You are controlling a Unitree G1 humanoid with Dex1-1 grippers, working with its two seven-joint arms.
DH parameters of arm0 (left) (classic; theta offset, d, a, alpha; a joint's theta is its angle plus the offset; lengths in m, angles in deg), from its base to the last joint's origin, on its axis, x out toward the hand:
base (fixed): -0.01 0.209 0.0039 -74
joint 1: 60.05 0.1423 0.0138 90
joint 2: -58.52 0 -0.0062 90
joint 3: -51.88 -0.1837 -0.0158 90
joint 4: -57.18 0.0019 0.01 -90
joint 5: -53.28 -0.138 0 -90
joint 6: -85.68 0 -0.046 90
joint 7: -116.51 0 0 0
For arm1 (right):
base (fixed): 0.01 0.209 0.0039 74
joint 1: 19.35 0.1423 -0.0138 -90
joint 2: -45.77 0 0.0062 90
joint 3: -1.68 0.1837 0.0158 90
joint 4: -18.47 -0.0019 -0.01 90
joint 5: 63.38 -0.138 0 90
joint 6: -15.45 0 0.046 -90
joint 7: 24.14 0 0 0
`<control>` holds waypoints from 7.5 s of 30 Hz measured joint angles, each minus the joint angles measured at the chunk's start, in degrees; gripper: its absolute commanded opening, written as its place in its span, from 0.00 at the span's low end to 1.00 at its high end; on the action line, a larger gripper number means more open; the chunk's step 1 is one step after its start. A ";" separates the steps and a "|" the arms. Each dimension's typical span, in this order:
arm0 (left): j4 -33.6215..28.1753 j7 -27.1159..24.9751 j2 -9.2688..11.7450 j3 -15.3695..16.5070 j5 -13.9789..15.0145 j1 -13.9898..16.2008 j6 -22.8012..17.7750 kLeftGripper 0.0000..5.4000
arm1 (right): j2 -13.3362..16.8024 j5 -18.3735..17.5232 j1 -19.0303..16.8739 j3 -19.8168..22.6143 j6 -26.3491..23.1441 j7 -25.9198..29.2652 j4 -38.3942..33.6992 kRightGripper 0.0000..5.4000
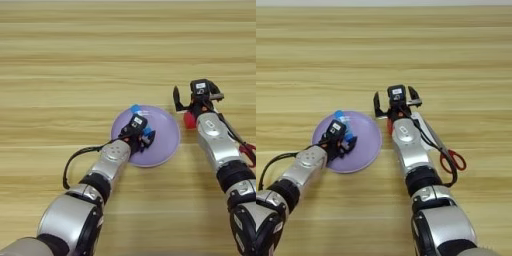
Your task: Move the objects on the table
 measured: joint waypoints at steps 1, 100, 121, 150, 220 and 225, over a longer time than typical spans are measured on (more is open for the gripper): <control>0.00 0.00 0.03 0.03 -0.01 0.00 0.00 0.52 | 0.00 0.00 0.00 0.00 0.00 -0.01 0.01 1.00; -5.91 8.23 9.33 11.83 6.22 3.51 -6.98 0.24 | -0.42 0.00 1.21 -0.01 0.37 -0.36 1.80 1.00; -5.46 8.77 9.35 10.80 6.07 2.99 -7.34 0.63 | -0.42 0.00 1.46 -0.03 0.59 -0.36 2.47 1.00; -9.81 6.79 7.84 11.34 7.49 2.98 -3.20 0.99 | 0.08 0.00 1.47 0.06 1.56 -0.29 3.24 1.00; -15.10 12.56 7.82 16.30 9.98 2.61 8.84 0.99 | 7.82 4.64 -2.77 -4.95 -6.25 7.76 2.23 1.00; -15.10 12.56 7.86 16.30 9.98 2.61 8.83 0.99 | 7.63 4.67 -2.77 -4.98 -6.28 8.29 2.20 1.00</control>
